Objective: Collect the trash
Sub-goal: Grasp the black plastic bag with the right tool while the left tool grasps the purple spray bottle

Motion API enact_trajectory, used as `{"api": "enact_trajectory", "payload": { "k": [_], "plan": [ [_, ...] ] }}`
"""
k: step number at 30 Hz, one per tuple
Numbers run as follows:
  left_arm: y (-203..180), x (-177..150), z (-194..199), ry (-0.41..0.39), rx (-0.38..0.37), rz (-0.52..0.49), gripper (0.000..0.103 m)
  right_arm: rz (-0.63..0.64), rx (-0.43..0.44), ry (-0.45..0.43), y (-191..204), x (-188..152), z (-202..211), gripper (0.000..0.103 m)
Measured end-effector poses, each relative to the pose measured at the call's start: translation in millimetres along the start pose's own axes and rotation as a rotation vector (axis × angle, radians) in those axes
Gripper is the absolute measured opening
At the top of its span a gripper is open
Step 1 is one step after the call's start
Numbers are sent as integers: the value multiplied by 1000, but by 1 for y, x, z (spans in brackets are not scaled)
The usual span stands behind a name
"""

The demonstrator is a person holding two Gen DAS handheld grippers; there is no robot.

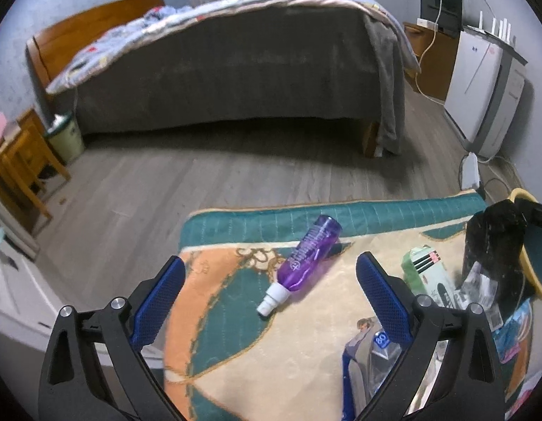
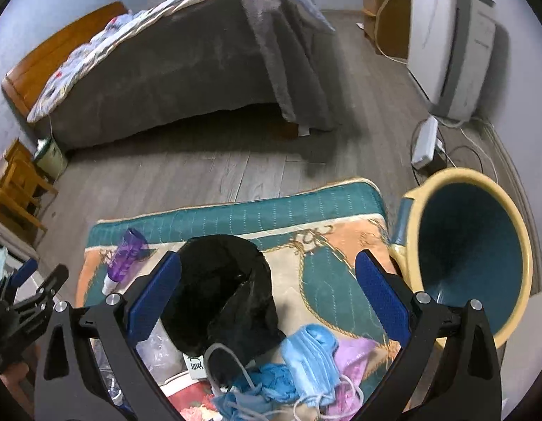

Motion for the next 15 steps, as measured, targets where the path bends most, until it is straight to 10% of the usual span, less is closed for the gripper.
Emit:
{"api": "enact_trajectory", "payload": {
  "k": [15],
  "plan": [
    [-5,-7,-57,94,-36,8,96,87,62,45,39,4,-14,94]
  ]
}}
Point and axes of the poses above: each gripper's, at about its wrist camera, not at the fingertips, and z roughly against the way its jaws point, y to its left, x to its top, the point moved 7 cm from there along -z, roughly the way its jaws point, and after that the axes turned 14 degrees about z, right-handed, at the moved point
